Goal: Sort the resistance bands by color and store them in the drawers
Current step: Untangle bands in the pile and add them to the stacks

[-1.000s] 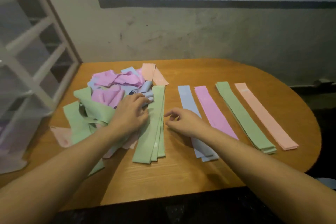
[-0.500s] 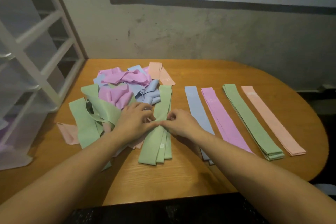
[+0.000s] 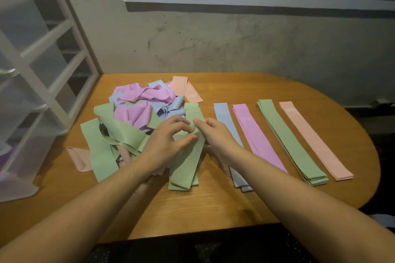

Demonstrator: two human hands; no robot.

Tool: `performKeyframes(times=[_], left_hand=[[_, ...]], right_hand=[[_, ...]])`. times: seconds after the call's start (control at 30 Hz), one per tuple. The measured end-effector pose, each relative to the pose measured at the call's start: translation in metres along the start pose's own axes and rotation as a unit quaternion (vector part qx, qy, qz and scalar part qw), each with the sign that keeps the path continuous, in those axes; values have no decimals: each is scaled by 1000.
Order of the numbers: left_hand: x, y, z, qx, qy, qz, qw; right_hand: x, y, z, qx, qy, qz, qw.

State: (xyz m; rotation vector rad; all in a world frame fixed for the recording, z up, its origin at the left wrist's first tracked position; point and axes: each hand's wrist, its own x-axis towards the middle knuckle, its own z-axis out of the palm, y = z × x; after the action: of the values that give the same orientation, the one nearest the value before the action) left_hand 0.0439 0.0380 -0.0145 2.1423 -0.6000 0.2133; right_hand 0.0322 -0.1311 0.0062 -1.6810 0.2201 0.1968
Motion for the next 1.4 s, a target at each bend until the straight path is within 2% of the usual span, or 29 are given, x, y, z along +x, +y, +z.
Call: performKeyframes(times=[0.1, 0.23, 0.53, 0.73, 0.87, 0.97, 1.07, 1.27, 1.4], left_hand=[[-3, 11, 6, -60, 4, -2, 998], [-3, 12, 12, -117, 53, -74, 989], [12, 1, 20, 39, 37, -79, 995], [19, 6, 25, 49, -20, -96, 994], [13, 21, 25, -102, 40, -136, 985], [11, 43, 21, -191, 47, -137, 971], [11, 52, 16, -232, 53, -154, 959], [14, 73, 6, -303, 54, -191, 932], [13, 88, 5, -320, 21, -212, 923]], right_hand=[[-4, 0, -8, 70, -13, 32, 997], [-10, -3, -19, 131, -20, 60, 989], [-30, -6, -49, 140, -82, 48, 986], [-48, -3, -70, 175, -141, 35, 974], [-53, 4, -80, 160, -141, 41, 976], [-56, 10, -84, 170, -168, 58, 969], [-61, 8, -82, 129, -169, 62, 975], [-66, 2, -74, 117, -160, 62, 978], [-62, -2, -70, 139, -107, 21, 984]])
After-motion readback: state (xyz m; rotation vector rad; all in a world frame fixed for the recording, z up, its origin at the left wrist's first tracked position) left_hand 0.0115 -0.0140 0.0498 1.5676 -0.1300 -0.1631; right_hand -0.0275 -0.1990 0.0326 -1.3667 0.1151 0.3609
